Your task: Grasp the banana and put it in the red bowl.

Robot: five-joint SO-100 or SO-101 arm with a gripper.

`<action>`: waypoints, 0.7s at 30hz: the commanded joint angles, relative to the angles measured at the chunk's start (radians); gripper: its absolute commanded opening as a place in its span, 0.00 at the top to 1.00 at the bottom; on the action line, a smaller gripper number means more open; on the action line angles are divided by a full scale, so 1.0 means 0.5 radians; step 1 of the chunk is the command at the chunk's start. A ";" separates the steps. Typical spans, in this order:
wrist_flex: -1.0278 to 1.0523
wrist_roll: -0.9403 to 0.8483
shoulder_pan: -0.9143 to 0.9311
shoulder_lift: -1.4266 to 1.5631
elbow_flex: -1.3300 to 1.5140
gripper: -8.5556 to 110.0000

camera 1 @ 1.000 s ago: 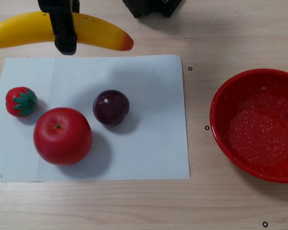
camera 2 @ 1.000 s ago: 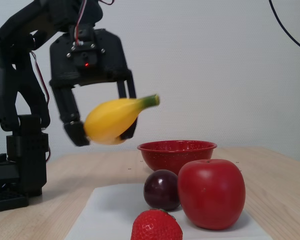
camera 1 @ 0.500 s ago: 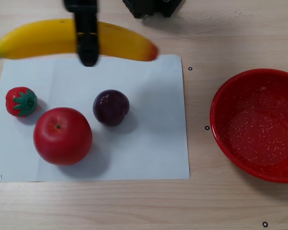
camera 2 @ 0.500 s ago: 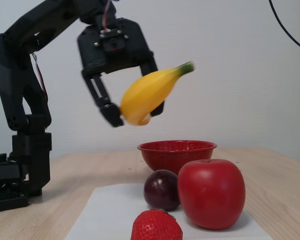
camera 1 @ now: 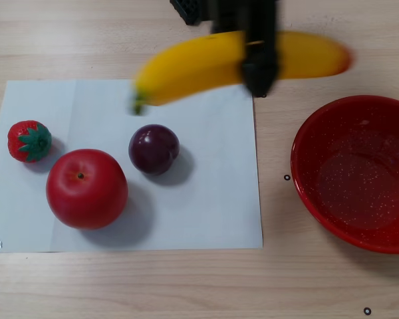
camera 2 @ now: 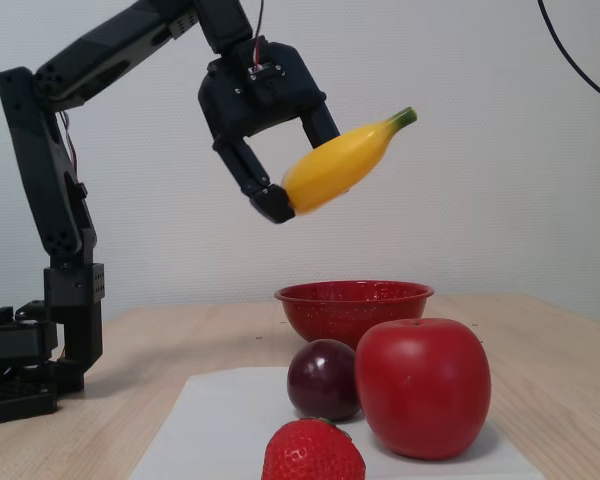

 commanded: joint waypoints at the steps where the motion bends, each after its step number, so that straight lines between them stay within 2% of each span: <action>1: 0.064 -0.098 0.120 0.028 -0.291 0.93; 11: -0.021 -0.371 0.660 -0.230 -0.525 0.93; 21: -0.657 -0.359 0.834 -0.273 -0.144 0.93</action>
